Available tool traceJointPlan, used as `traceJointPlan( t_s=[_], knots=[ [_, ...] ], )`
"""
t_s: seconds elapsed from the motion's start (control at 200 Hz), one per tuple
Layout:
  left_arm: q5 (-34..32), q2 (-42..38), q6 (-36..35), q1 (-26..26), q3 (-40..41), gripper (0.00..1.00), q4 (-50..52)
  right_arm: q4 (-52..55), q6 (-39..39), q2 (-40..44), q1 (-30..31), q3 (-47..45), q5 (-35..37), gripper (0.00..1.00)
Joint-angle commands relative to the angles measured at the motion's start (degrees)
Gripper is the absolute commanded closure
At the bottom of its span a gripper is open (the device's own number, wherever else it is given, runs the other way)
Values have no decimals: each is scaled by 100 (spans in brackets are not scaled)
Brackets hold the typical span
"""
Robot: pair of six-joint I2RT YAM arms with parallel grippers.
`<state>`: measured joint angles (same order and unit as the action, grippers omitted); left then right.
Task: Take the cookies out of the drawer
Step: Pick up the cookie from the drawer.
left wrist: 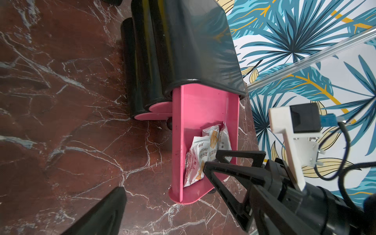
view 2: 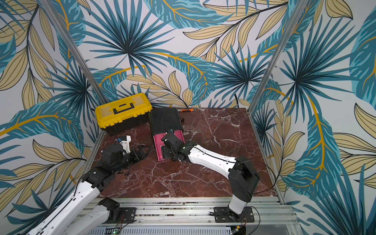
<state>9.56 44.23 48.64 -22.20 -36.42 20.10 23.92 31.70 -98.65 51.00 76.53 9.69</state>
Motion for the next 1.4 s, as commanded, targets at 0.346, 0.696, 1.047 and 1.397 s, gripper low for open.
traceJointPlan(
  t_s=[0.346,0.696,1.047,1.397],
  knots=[
    [173,-184,-110,38,77,0,284,157,47,-664,171,373,523,42],
    [79,-349,-310,31,-327,0,932,53,-115,-410,276,345,797,57],
    [173,212,-442,-291,-1363,0,943,183,-399,645,277,293,881,66],
    [-179,1904,-494,-1474,-2377,0,-24,858,-774,2121,-677,-453,846,67]
  ],
)
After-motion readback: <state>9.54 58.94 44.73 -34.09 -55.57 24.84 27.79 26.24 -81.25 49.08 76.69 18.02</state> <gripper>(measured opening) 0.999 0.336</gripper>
